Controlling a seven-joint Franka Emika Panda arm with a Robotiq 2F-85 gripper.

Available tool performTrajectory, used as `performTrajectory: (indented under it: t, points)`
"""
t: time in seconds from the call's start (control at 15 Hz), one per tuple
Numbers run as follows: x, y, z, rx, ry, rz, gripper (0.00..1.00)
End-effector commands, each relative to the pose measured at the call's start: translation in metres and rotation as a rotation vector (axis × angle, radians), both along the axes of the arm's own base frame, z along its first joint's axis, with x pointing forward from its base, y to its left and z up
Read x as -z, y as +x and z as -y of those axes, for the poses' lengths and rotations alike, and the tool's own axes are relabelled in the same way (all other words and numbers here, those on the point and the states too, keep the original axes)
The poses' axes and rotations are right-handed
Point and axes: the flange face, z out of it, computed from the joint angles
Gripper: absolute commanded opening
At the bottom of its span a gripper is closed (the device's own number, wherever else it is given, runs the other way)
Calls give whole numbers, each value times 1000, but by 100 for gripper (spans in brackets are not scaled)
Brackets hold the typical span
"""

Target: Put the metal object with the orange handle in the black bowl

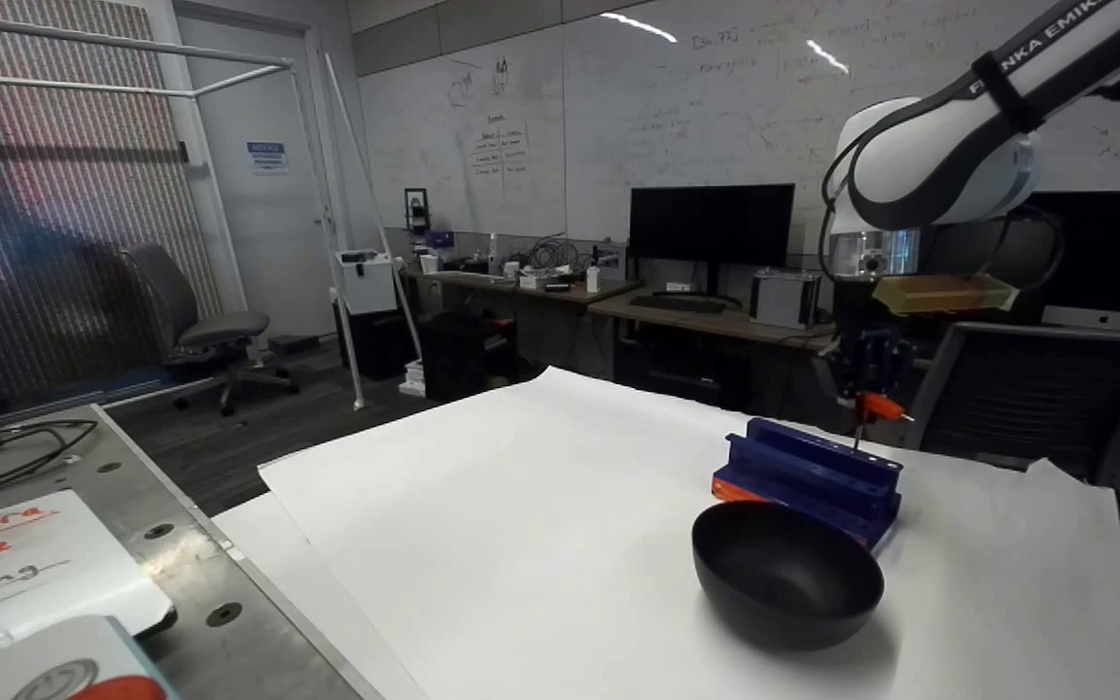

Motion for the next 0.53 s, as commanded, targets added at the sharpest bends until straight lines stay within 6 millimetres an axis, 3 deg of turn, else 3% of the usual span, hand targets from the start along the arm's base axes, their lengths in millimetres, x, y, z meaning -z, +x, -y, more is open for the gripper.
performTrajectory:
  t: [0.0,0.33,0.47]
  points:
    - [-55,-10,-15,-41,-6,44,5]
    - [-145,-30,-43,-104,74,104,5]
    - [-171,-36,-55,-123,161,128,5]
